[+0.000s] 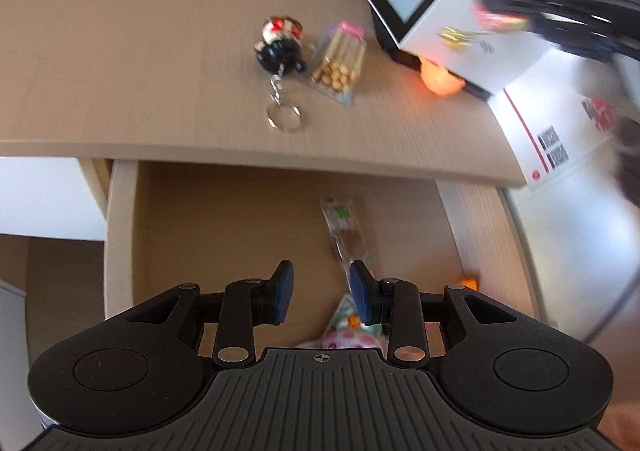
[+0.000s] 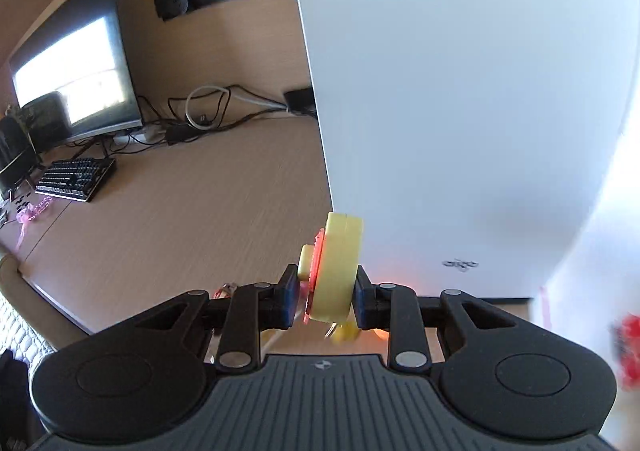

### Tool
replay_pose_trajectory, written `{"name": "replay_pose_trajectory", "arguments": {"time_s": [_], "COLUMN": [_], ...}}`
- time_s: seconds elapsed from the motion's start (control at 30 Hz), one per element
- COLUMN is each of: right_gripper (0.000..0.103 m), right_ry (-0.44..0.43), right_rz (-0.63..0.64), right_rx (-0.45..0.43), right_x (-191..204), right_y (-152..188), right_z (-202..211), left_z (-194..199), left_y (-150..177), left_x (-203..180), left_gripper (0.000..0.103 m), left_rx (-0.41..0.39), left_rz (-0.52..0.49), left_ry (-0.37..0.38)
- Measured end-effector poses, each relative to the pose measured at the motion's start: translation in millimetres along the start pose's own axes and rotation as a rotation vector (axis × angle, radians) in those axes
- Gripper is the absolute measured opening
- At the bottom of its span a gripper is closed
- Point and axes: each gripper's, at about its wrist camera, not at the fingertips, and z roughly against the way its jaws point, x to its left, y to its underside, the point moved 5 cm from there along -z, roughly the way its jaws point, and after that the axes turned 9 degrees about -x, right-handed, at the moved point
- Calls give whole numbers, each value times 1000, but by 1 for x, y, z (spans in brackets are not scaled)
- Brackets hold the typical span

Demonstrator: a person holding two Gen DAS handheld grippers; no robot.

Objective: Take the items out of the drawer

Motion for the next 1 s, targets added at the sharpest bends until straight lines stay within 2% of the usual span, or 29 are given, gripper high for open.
{"name": "replay_pose_trajectory", "arguments": {"time_s": [0.07,0.2,0.47,0.57,0.63,0.7,0.87,1.0], "right_gripper": [26,26,27,37,52,58,59,64], "right_ry": [3,8,37,39,30,23,15,43], "right_rz": [-17,-31,8,21,33,37,-11,-100], "right_rx": [45,128,206,189,145,100,57,92], "right_x": [-6,-21,-26,-28,-27,-22,-22,-33], "right_y": [8,26,61,61,56,49,46,62], "right_z": [-26,-52,-95,-90,-73,-58,-12,13], "left_z": [-3,-10,-22,-25,-26,-26,-22,-15], "left_y": [3,5,9,12,13,15,14,14], "left_x": [1,2,1,1,0,-1,2,11], "left_gripper": [34,34,34,34,34,34,34,34], "left_rx": [25,58,94,107,112,115,105,89], "left_rz": [-1,10,11,11,9,3,-16,-7], "left_ry": [3,1,-11,-7,-6,-5,-18,-40]}}
